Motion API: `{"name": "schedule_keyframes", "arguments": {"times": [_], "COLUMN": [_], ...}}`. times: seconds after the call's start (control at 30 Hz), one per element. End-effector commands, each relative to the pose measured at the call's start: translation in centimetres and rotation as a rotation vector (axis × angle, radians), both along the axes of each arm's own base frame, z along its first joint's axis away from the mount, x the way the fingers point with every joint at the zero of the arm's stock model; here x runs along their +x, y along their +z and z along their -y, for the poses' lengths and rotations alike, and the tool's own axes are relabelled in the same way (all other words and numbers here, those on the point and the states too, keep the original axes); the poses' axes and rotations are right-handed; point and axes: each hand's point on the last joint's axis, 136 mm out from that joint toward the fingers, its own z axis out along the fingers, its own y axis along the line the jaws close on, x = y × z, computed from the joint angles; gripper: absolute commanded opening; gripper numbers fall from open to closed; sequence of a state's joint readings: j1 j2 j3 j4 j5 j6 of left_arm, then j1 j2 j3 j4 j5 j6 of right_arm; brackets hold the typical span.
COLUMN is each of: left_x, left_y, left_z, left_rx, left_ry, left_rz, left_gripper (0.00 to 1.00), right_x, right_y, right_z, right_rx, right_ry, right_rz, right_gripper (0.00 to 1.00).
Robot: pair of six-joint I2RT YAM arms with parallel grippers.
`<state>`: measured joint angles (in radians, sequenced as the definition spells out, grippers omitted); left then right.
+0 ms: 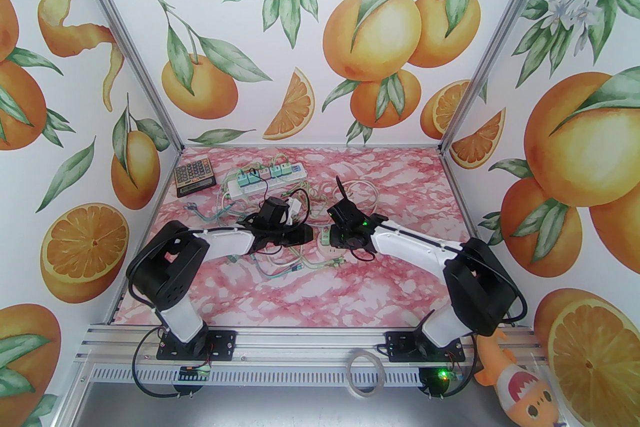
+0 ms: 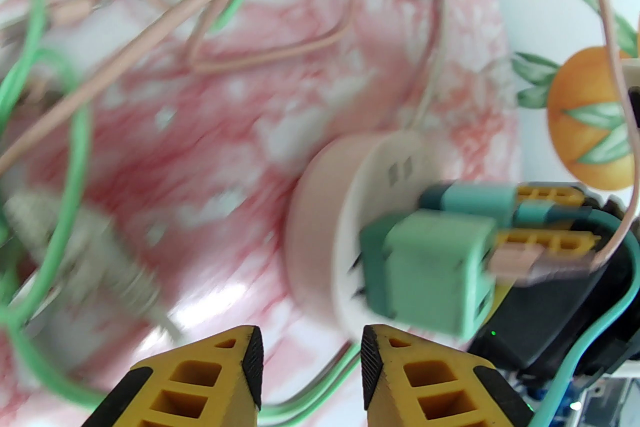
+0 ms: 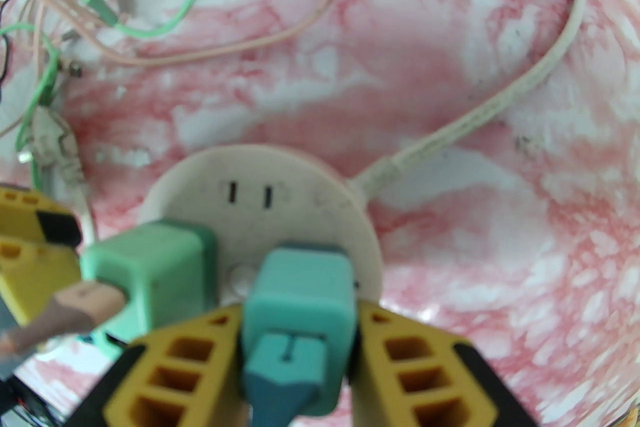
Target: Pull the plug off the socket
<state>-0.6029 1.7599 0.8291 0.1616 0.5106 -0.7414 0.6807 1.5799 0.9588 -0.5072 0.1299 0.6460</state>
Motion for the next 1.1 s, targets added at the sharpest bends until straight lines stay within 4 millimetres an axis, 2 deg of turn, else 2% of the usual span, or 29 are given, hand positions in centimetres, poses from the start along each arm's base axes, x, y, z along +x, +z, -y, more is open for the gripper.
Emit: {"name": "schedule_keyframes", "arguments": {"times": [0.0, 0.13, 0.23, 0.5, 0.7, 0.8, 0.9, 1.07], "left_x": [0.9, 0.8, 0.7, -1.0, -1.7, -1.8, -1.9, -2.1], "left_y": [1.0, 0.4, -0.1, -1.2, -0.6, -1.6, -2.9, -4.3], "left_z": [1.5, 2.3, 2.8, 3.2, 3.0, 2.6, 2.4, 1.9], "left_rx": [-0.077, -0.126, -0.142, -0.113, -0.116, -0.058, -0.024, 0.031], "left_ry": [-0.007, -0.024, -0.038, -0.091, -0.103, -0.103, -0.102, -0.084], "left_rz": [-0.007, -0.038, -0.058, -0.096, -0.094, -0.104, -0.137, -0.162], "left_gripper": [0.37, 0.36, 0.3, 0.31, 0.31, 0.3, 0.23, 0.22], "right_x": [-0.2, -0.2, -0.2, 0.0, 0.1, 0.1, 0.1, 0.3], "right_y": [0.5, 0.3, 0.2, 0.0, 0.0, -0.1, -0.2, 0.2], "right_z": [0.2, 0.1, 0.0, -0.3, -0.5, -0.6, -0.7, -1.3], "right_rx": [0.015, 0.026, 0.027, 0.03, 0.034, 0.037, 0.036, -0.003], "right_ry": [0.014, 0.017, 0.019, 0.021, 0.019, 0.022, 0.027, 0.041], "right_rz": [0.013, 0.007, 0.006, 0.0, -0.002, -0.006, -0.013, 0.001], "right_gripper": [0.36, 0.36, 0.36, 0.36, 0.36, 0.36, 0.35, 0.35]}}
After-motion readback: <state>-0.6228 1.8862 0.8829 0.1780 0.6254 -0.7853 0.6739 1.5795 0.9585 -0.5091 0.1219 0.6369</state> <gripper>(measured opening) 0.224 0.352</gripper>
